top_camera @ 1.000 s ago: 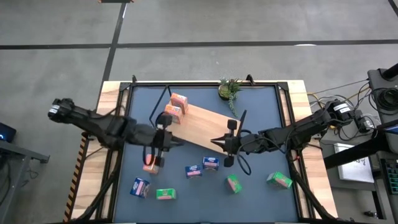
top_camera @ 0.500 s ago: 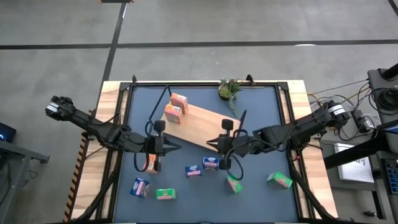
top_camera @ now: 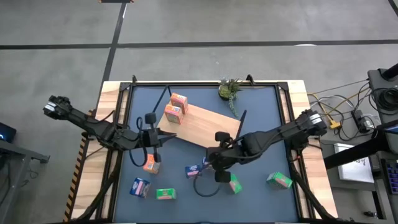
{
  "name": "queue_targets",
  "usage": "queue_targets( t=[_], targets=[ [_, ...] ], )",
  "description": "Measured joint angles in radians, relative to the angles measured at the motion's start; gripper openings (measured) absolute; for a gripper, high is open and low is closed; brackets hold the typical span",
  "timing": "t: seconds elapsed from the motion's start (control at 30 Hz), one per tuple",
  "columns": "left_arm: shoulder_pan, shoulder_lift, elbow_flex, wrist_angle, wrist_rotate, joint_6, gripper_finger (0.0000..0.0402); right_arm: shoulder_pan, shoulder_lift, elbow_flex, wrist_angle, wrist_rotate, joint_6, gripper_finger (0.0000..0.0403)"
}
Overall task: Stack cereal on shelf
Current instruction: Put the right blue cereal box on the shelf
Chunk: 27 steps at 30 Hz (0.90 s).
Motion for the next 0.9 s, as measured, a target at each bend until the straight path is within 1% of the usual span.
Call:
queue_targets(
  t=[0.1,0.23,0.3,0.37,0.47,0.6,0.77,0.9],
  targets=[
    [0.0,-0.005,-0.001,-0.007,0.0,-0.004,0.0,0.005,0.043,0.043,-0.079,-0.019,0.05,0.0009],
    [0.0,-0.005,0.0,-0.016,0.0,0.0,0.0,0.008,0.089,0.069,-0.115,-0.02,0.079,0.0013],
    [0.0,-0.001,0.0,-0.022,0.0,0.006,0.0,0.008,0.1,0.079,-0.11,-0.02,0.079,0.0022],
    [0.0,0.005,0.0,-0.023,0.0,0.013,0.0,0.006,0.108,0.089,-0.118,-0.019,0.079,0.004],
    [0.0,0.015,-0.001,-0.026,0.001,0.015,0.0,0.004,0.109,0.089,-0.12,-0.008,0.079,0.0078],
    [0.0,0.02,-0.001,-0.022,0.001,0.015,0.0,0.004,0.111,0.085,-0.121,0.043,0.106,0.0146],
    [0.0,0.019,-0.002,-0.022,0.0,0.024,0.0,0.004,0.141,0.084,-0.121,0.043,0.121,0.0232],
    [0.001,0.014,-0.002,-0.021,0.0,0.03,0.0,0.004,0.178,0.084,-0.127,0.042,0.119,0.0282]
  ],
)
